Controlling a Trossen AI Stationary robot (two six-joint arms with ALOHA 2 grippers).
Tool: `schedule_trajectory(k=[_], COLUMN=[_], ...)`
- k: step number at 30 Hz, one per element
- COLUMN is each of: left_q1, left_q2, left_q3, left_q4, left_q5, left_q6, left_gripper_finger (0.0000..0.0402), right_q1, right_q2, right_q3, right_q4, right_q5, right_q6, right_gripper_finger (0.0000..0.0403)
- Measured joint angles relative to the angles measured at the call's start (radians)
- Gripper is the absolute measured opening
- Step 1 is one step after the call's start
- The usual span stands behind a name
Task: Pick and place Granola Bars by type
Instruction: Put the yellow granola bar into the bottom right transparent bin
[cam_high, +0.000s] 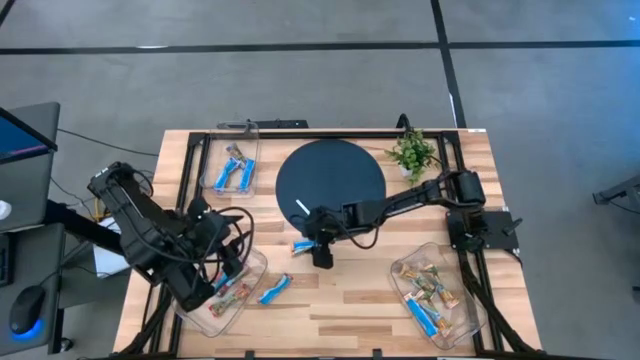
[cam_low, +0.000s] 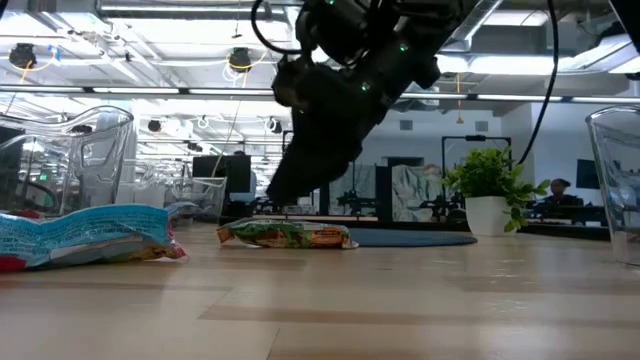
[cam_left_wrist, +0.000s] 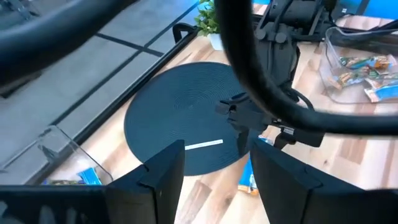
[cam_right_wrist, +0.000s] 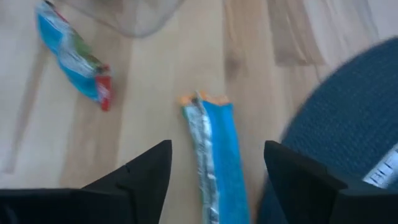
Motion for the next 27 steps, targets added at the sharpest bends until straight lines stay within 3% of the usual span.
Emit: schedule_trajectory(k=[11, 27], left_q1=[0.003, 0.003], left_q2=[-0.012, -0.011], left_q3=[0.000, 0.000], left_q4=[0.000, 0.000], left_q5=[-0.022, -0.014], left_q6=[0.069, 0.094], left_gripper_finger=[0.0177, 0.0177], right_q1=[-0.008, 0.006], right_q2=[0.004, 0.076], right_q3=[-0.001, 0.000], right_q4=[-0.053, -0.053], right_q5=[0.009, 0.038], right_q6=[-0.091, -0.091], right_gripper_finger=[0.0239, 0.0219])
